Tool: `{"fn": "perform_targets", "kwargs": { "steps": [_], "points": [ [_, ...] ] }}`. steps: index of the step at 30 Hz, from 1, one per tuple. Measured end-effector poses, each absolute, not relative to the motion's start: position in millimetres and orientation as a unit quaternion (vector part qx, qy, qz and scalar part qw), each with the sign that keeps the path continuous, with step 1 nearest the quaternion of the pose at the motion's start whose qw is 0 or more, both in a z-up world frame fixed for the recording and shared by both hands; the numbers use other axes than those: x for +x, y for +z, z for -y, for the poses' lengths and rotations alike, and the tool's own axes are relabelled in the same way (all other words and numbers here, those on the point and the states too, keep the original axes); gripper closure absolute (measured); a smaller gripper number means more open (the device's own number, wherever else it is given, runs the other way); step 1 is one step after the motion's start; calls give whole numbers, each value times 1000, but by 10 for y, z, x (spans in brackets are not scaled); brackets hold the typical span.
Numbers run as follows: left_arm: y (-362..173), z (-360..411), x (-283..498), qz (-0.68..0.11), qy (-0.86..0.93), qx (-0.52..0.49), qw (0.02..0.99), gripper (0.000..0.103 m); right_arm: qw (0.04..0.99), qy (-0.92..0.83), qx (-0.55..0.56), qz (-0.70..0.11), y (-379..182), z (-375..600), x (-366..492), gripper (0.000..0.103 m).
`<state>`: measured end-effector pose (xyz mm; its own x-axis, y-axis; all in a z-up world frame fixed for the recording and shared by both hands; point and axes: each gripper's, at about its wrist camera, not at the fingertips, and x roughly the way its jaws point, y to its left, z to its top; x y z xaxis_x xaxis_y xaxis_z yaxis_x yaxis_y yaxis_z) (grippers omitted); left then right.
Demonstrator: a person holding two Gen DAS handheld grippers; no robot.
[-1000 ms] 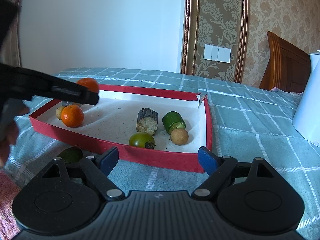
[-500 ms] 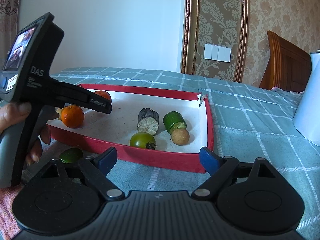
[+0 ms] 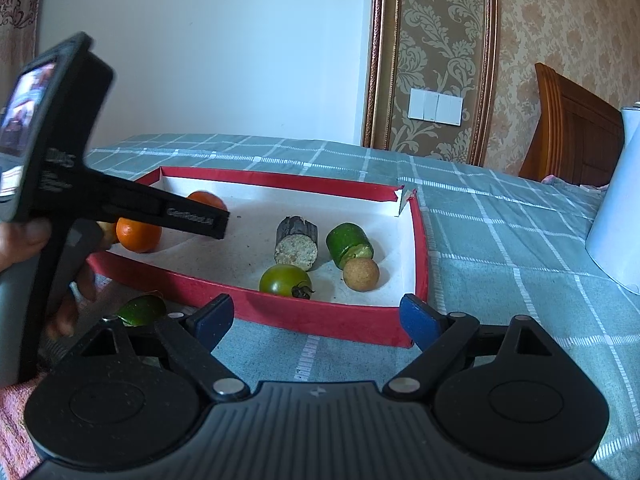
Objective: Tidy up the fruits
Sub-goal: 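Carry the orange into the red tray and open the left gripper, then move the right gripper to the green tomato and close on it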
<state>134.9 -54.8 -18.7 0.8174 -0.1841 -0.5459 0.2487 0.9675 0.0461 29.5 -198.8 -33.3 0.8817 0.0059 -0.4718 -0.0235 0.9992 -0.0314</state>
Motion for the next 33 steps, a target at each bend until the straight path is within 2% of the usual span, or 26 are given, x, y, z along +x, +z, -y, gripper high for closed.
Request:
{"fn": "perform_targets", "kwargs": {
  "steps": [11, 22, 33],
  "points": [
    [-56, 209, 848, -255, -96, 31, 962, 4, 970, 7, -24, -241, -338, 1977, 280, 12],
    [-164, -158, 459, -252, -47, 25, 966, 2, 971, 6, -30, -236, -356, 1965, 254, 12],
    [-341, -431, 407, -291, -50, -12, 955, 0, 972, 5, -32, -233, -367, 1956, 251, 12]
  ]
}}
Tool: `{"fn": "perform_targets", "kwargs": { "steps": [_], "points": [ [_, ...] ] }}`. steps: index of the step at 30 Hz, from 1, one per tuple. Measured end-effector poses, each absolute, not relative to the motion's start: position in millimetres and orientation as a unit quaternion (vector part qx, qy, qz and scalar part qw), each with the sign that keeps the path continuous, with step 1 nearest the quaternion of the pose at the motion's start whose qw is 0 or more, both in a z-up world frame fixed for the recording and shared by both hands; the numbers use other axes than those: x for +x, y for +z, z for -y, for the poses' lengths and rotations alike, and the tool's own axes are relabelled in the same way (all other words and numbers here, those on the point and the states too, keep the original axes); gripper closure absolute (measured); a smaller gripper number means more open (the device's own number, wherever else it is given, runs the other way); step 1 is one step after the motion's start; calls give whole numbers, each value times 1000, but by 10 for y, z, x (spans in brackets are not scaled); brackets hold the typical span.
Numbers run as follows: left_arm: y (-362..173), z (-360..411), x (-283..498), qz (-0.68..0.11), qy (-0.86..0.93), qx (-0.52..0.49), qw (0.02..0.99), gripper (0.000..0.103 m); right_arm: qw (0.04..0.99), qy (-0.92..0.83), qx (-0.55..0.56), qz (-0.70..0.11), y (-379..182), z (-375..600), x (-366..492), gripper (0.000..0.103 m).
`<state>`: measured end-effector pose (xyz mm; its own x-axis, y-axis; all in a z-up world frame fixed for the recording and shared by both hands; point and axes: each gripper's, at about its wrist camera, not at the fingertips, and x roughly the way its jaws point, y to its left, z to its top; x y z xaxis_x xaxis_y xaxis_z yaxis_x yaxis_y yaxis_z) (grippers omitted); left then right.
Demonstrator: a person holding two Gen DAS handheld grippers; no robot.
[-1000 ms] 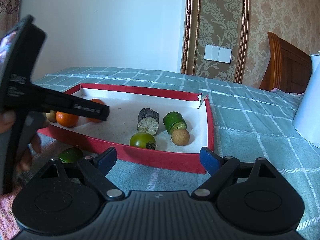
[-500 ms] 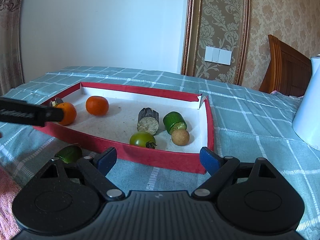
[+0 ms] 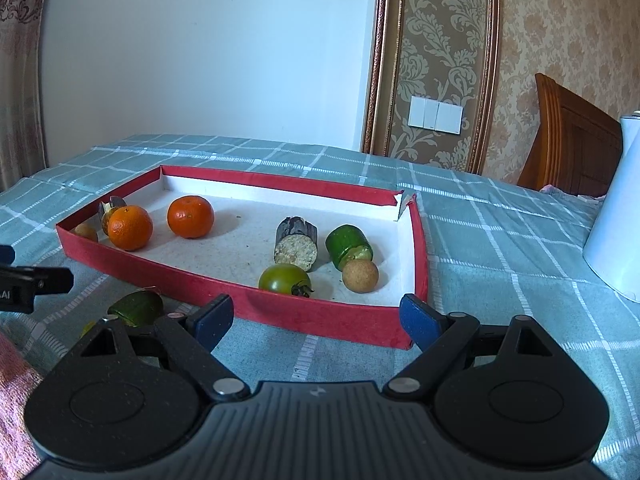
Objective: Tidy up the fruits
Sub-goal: 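Move the right gripper to the green tomato and close on it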
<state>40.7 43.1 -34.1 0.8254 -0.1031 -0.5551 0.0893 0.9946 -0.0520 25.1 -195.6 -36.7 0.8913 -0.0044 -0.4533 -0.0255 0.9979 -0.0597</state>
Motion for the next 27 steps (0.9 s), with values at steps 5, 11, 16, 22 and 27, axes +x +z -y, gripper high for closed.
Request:
{"fn": "perform_targets", "kwargs": {
  "steps": [5, 11, 16, 22, 27],
  "points": [
    [-379, -550, 441, -304, -59, -49, 949, 0, 972, 8, -24, -232, -363, 1973, 239, 12],
    [-380, -561, 447, -304, -61, -55, 949, 0, 964, 39, 33, -260, -364, 2033, 135, 12],
    [-379, -572, 445, -302, -64, -63, 949, 0, 964, 47, 51, -256, -360, 1977, -19, 12],
    [-381, -580, 445, -303, -64, -62, 949, 0, 959, 83, 56, -266, -359, 1783, -106, 12],
    [-381, -585, 445, -302, -65, -66, 949, 0, 954, 104, 53, -276, -378, 1597, -103, 21]
  ]
}}
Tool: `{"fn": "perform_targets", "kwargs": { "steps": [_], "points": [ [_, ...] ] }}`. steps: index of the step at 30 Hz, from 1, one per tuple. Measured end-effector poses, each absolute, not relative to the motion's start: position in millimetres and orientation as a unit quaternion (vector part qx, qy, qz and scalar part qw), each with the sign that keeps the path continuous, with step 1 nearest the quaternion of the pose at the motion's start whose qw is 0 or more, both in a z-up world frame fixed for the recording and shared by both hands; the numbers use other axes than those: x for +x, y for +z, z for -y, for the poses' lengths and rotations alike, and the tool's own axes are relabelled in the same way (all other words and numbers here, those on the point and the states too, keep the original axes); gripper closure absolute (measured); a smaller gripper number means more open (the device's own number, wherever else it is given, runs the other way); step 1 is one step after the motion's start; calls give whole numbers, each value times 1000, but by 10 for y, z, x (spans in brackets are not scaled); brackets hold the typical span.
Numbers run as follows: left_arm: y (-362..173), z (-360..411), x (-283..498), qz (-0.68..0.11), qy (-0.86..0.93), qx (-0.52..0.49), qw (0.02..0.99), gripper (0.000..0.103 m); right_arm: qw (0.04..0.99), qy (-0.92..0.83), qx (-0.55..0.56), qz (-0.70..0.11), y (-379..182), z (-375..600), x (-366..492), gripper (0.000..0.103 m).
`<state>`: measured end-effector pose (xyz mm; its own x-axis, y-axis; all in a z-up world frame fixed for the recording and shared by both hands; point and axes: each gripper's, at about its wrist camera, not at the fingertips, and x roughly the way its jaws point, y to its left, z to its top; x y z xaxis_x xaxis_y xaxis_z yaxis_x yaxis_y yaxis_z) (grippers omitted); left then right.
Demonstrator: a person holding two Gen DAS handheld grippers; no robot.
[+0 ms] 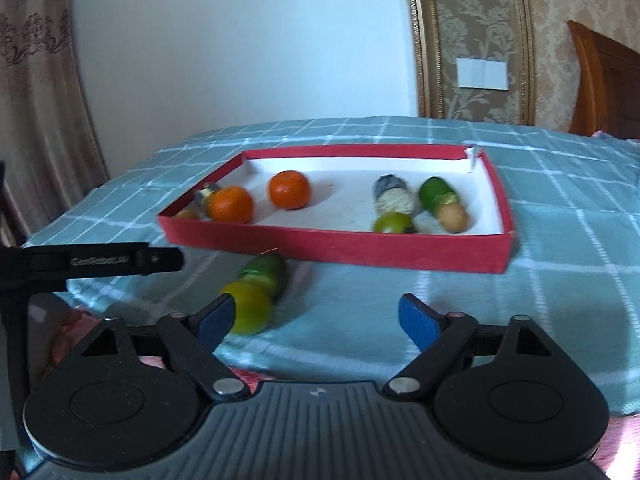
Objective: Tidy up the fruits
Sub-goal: 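Move the right gripper to the green tomato and close on it, then carry the green tomato into the red tray and open the right gripper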
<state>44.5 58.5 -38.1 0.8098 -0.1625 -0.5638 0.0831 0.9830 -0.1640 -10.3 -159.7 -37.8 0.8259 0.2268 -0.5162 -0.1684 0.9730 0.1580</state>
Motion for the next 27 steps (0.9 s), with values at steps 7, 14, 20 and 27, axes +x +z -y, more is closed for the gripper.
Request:
{"fn": "perform_targets", "kwargs": {
  "steps": [7, 14, 20, 27],
  "points": [
    [-384, -593, 441, -301, -66, -69, 949, 0, 946, 130, 50, -292, -408, 1388, -9, 37],
    [-384, -608, 437, -299, -67, -74, 949, 0, 944, 130, 39, -299, -428, 1254, 77, 44],
    [-383, -614, 434, -299, -68, -76, 949, 0, 947, 122, 22, -298, -438, 1165, 99, 63],
    [-381, -626, 430, -297, -70, -81, 949, 0, 949, 116, 8, -294, -448, 1141, 81, 69]
  ]
}}
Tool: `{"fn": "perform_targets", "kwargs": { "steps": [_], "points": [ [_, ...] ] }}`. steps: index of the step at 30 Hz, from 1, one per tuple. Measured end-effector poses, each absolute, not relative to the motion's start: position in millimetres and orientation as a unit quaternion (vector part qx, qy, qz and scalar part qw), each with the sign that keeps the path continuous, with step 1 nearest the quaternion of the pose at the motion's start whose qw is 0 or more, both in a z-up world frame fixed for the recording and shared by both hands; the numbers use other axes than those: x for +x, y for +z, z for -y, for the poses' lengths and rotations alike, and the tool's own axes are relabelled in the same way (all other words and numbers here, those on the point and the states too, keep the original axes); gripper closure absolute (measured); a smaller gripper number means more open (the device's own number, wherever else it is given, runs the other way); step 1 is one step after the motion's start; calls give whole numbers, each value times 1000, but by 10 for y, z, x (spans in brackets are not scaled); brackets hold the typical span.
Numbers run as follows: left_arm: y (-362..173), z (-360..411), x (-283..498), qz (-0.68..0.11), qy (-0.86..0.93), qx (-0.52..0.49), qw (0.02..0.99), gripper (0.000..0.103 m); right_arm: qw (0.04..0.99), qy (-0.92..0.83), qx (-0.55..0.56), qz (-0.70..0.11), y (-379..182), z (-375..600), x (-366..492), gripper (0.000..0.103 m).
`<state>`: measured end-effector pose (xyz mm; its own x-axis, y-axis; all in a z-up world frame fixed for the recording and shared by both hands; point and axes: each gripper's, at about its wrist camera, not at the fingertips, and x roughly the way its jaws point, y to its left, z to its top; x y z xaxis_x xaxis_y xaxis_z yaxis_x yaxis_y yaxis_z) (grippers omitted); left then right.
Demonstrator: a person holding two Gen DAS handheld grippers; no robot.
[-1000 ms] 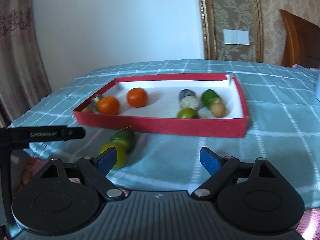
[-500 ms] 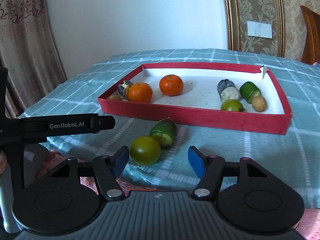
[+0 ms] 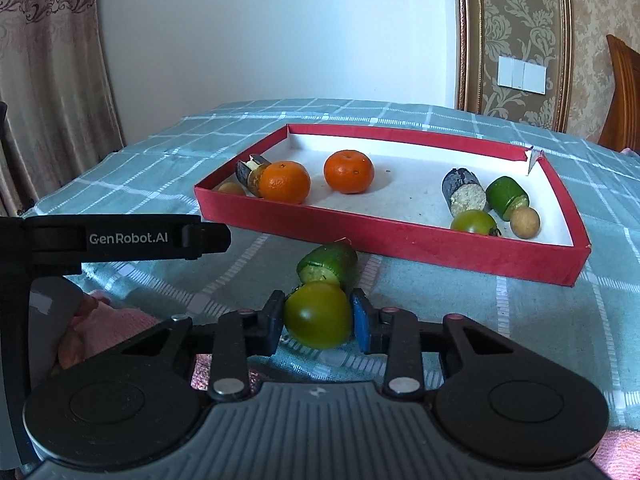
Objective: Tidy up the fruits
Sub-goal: 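Carry the green tomato into the red tray and open the right gripper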
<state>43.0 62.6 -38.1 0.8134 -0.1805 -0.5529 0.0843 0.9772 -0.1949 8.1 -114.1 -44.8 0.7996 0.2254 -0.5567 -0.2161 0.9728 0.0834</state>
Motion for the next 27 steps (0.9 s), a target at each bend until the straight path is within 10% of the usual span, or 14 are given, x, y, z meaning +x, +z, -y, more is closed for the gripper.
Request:
{"fn": "perform_targets", "kwargs": {
  "steps": [27],
  "points": [
    [-384, -631, 432, -297, -70, -82, 949, 0, 965, 48, 30, -255, -134, 1815, 263, 69]
  ]
}}
